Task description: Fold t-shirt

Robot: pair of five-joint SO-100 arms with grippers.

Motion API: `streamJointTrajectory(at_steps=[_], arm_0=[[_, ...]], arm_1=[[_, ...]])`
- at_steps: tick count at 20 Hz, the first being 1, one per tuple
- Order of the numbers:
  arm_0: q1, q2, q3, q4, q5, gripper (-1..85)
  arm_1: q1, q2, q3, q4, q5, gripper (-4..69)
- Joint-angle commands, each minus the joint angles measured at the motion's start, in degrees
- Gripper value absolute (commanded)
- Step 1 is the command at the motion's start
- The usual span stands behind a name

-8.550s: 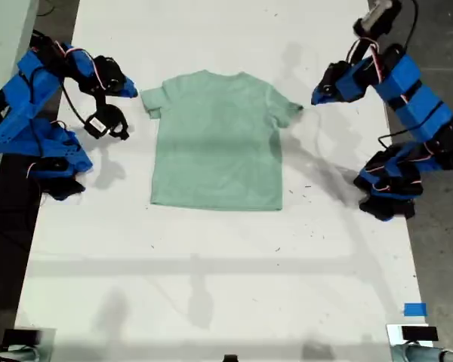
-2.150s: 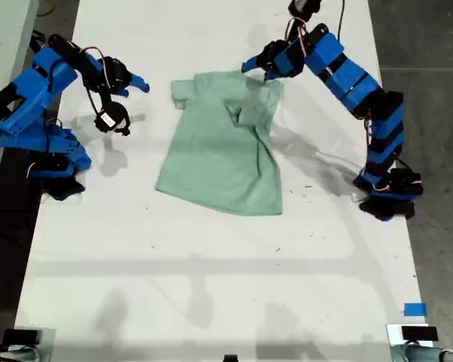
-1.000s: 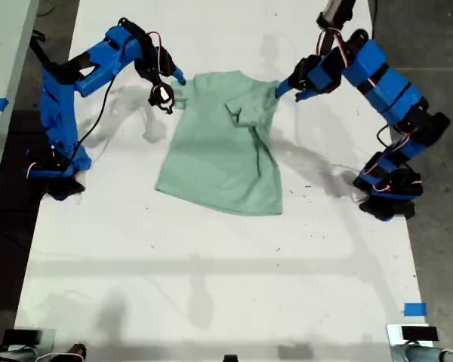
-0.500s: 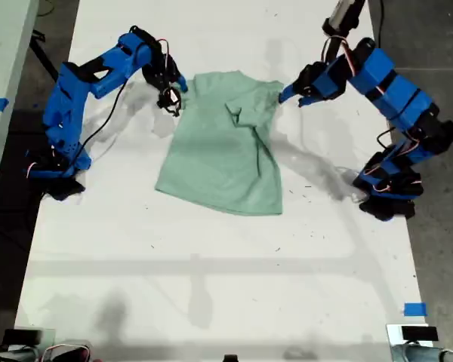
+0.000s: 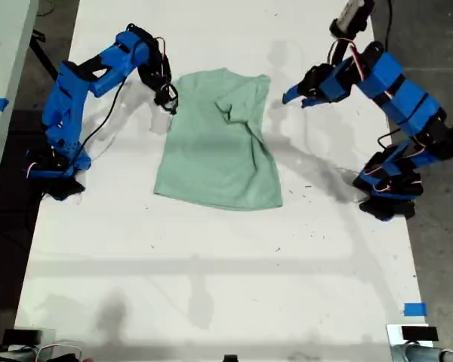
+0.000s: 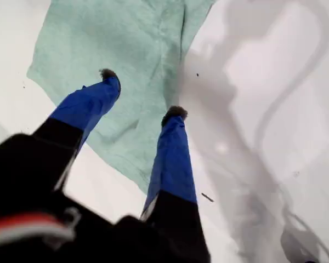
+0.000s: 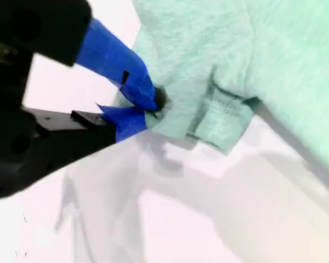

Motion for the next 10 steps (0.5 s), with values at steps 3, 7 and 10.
streamJointTrajectory(at_steps=[3, 7, 10], arm_0=[[-1.5, 1.1, -2.2, 1.8, -0.4, 0.0], [-1.2, 6.6, -0.7, 3.1, -0.7, 0.0], [-0.8, 15.7, 2.2, 2.9, -1.6, 0.0]], arm_1=[[-0.6, 5.7, 1.1, -2.0, 0.7, 20.2], [-0.4, 7.3, 2.9, -2.3, 0.8, 19.6], [-0.3, 7.5, 3.3, -2.8, 0.6, 19.3]])
